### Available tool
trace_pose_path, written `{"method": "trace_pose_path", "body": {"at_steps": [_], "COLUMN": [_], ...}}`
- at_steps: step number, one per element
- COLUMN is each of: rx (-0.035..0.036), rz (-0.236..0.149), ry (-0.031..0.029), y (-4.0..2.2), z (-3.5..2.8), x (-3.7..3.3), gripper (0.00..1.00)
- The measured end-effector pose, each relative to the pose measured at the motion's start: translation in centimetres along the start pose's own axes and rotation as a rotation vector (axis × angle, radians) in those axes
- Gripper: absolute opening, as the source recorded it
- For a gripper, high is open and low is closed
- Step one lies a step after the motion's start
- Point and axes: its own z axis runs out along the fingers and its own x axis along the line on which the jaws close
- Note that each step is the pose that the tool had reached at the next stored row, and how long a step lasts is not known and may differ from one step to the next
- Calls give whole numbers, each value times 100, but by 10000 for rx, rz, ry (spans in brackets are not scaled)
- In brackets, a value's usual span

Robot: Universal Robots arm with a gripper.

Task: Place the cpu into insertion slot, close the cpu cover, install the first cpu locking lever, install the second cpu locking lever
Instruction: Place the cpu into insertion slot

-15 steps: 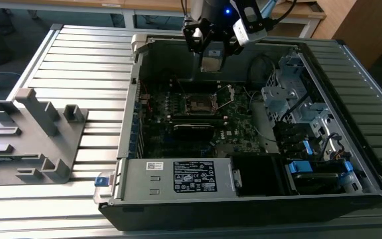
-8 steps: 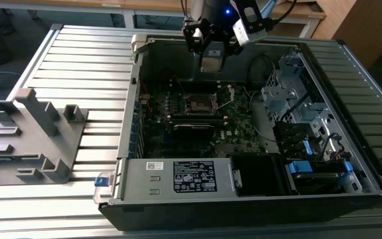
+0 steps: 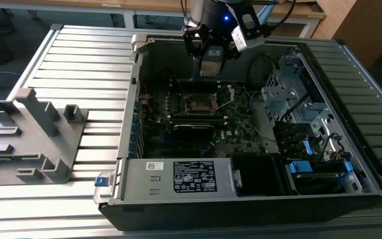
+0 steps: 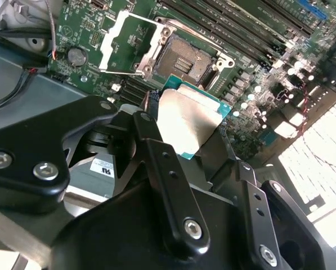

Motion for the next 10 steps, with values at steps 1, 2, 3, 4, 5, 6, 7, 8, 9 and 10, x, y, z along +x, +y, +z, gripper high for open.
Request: {"method": "trace_pose_path", "body": {"at_steps": [1, 2, 3, 4, 5, 6, 7, 8, 9, 10], "rx": [0, 0, 1, 0, 1, 2, 3, 3, 2, 0], "rz": [0, 0, 0, 0, 0, 0, 0, 1, 0, 0], "ry": [1, 0, 0, 0, 0, 0, 1, 1, 1, 0], "y": [-2, -3, -4, -5, -5, -5, -5, -5, -5, -5], "z": [18, 34, 47, 56, 58, 57, 57, 57, 58, 59], "x": [0, -1, -1, -1, -1, -1, -1, -1, -1, -1], "gripper": [54, 54, 54, 54, 54, 54, 54, 54, 54, 54]}}
